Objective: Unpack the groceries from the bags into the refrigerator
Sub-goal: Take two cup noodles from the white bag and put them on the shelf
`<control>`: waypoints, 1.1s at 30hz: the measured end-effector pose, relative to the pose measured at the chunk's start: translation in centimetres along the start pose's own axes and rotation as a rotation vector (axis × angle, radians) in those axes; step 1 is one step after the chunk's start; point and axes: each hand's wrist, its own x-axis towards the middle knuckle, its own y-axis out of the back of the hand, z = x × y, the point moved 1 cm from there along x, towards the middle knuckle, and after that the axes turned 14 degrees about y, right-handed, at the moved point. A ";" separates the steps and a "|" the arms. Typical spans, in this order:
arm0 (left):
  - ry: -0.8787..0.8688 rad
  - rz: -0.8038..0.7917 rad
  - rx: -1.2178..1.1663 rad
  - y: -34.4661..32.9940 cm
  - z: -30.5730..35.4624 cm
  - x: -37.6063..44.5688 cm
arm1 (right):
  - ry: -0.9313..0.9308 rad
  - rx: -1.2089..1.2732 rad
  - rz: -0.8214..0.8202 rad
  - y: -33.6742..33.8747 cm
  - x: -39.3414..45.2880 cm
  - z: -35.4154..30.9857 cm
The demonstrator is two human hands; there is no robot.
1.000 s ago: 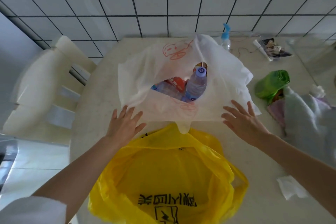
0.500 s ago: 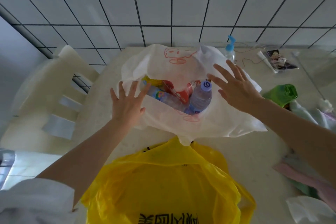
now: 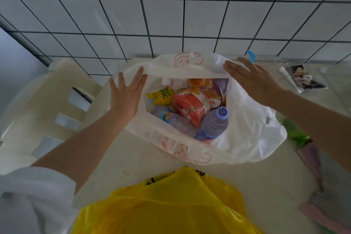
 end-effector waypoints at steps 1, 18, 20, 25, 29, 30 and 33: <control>-0.001 0.000 -0.006 -0.3 0.1 0.5 | 0.002 -0.003 -0.021 -0.3 0.4 0.7; -0.067 -0.147 -0.244 -4.9 1.2 5.1 | -0.165 -0.093 -0.463 -7.1 3.8 4.7; -0.073 -0.113 -0.289 -6.2 0.9 3.7 | -0.199 -0.097 -0.457 -7.3 3.1 4.2; -0.044 -0.082 -0.433 -8.5 0.1 -0.4 | -0.184 -0.065 -0.238 -8.4 0.1 3.2; -0.003 -0.133 -0.418 -9.3 -0.2 -2.6 | -0.193 -0.008 -0.281 -8.1 -2.5 1.6; 0.013 -0.148 -0.398 -9.1 -0.3 -2.9 | -0.187 0.014 -0.266 -7.6 -3.0 1.3; 0.012 -0.115 -0.355 -7.8 -0.3 -2.9 | -0.176 0.072 -0.175 -6.5 -3.6 1.0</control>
